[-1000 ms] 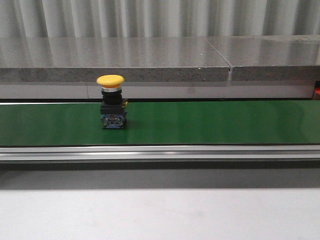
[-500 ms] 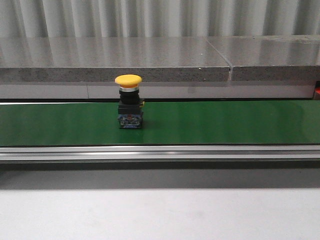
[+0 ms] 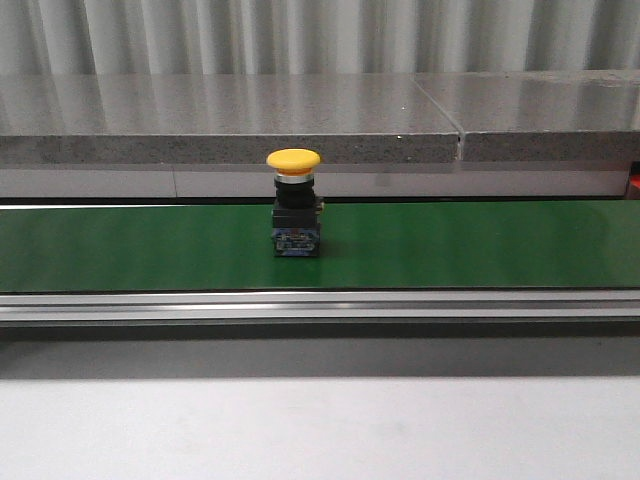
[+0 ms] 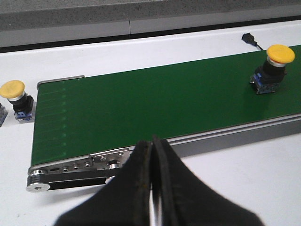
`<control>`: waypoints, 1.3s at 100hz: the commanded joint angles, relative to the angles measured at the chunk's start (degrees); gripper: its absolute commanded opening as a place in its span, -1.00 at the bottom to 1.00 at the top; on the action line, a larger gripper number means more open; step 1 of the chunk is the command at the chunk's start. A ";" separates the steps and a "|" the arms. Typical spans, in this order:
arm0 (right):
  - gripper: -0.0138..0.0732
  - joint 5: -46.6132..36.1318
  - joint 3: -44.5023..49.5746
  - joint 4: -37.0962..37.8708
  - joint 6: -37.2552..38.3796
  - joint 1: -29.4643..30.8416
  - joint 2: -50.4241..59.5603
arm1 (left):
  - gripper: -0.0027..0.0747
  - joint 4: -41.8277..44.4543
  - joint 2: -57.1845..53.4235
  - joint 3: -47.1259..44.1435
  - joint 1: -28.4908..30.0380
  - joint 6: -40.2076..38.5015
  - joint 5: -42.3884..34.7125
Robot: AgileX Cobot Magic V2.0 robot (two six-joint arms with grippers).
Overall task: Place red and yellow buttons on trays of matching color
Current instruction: 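Carry the red button into the red tray and release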
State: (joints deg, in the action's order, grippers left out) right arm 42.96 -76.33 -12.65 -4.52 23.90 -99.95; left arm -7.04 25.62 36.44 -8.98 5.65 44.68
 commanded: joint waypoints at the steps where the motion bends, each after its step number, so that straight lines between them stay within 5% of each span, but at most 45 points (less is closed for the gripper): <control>1: -0.30 -2.63 -1.47 0.77 0.60 0.34 1.77 | -0.98 -0.71 0.31 1.48 -0.48 -0.04 -3.81; 103: -0.29 -7.37 -1.47 2.67 4.84 2.27 -2.04 | -0.98 -0.71 0.31 1.48 -0.48 -0.04 -3.81; 113: -0.10 -7.37 -1.47 2.53 4.84 2.27 -2.55 | -0.98 -0.71 0.31 1.48 -0.48 -0.04 -3.81; 130: 0.54 -6.80 -1.47 2.42 4.84 2.27 -2.62 | -0.98 -0.71 0.31 1.48 -0.48 -0.04 -3.81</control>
State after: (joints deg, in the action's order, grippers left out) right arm 37.60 -76.44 -9.95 0.30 25.68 -104.91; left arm -7.04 25.62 36.44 -8.98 5.65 44.68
